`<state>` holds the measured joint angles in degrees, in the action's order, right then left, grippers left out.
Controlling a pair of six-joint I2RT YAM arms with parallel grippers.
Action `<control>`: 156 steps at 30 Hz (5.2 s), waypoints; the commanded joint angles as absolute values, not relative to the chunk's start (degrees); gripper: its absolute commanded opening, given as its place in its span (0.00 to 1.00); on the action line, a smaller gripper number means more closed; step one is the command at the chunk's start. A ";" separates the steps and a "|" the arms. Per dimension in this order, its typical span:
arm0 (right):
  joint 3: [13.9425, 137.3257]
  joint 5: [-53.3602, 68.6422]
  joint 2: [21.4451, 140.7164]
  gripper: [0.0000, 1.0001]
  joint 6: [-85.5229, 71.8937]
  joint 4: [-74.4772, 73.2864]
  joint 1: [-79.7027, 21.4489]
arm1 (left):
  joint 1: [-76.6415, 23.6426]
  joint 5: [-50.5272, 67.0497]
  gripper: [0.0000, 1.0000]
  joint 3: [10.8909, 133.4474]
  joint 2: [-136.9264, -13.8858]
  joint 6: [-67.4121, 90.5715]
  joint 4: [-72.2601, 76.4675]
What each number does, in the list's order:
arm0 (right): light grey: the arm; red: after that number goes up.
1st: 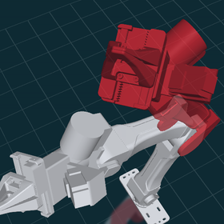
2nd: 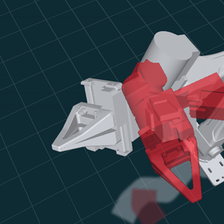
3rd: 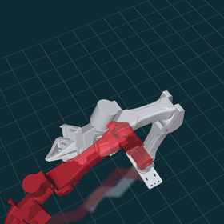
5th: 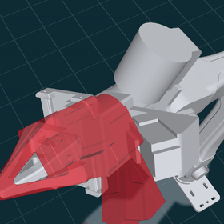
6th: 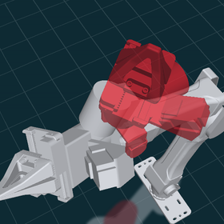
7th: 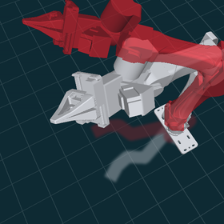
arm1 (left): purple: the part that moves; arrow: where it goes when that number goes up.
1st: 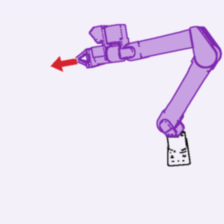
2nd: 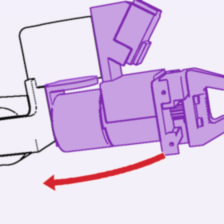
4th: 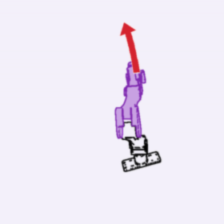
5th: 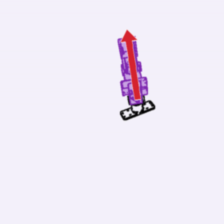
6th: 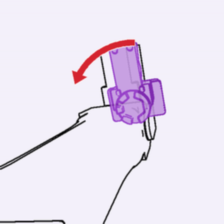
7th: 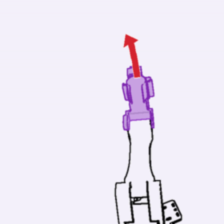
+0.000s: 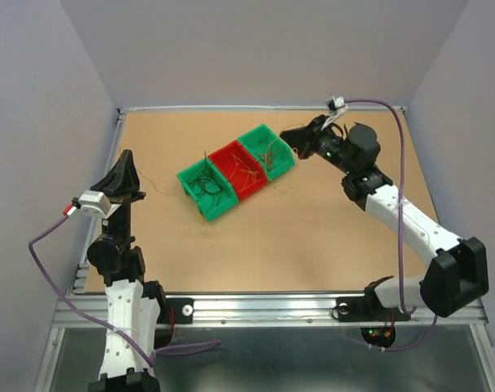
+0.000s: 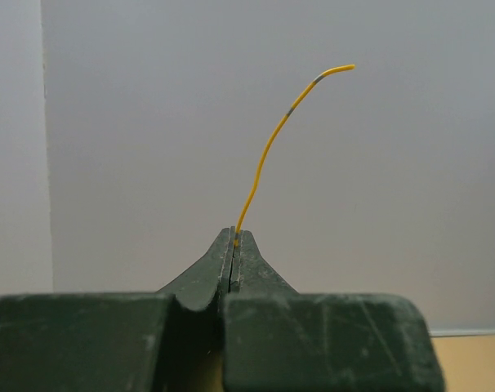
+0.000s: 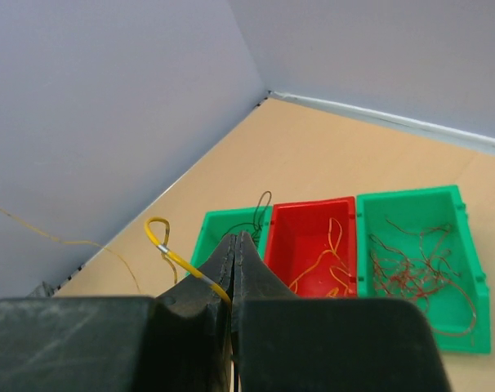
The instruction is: Untangle the cables
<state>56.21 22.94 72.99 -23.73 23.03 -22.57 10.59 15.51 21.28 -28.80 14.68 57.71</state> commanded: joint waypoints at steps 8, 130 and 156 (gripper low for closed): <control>77.67 20.48 85.42 0.01 -19.95 16.96 -28.04 | 10.46 17.40 0.01 22.06 -33.75 15.73 61.96; 105.73 -2.91 132.18 0.00 12.22 -23.47 -42.90 | 10.02 20.30 0.01 23.73 -36.47 15.03 59.68; 114.08 3.60 129.46 0.40 4.04 -21.18 -40.52 | 9.76 20.39 0.01 23.64 -36.39 14.68 59.59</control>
<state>110.87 4.01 133.93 6.04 -23.53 -40.18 10.07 19.53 21.37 -37.12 15.38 56.75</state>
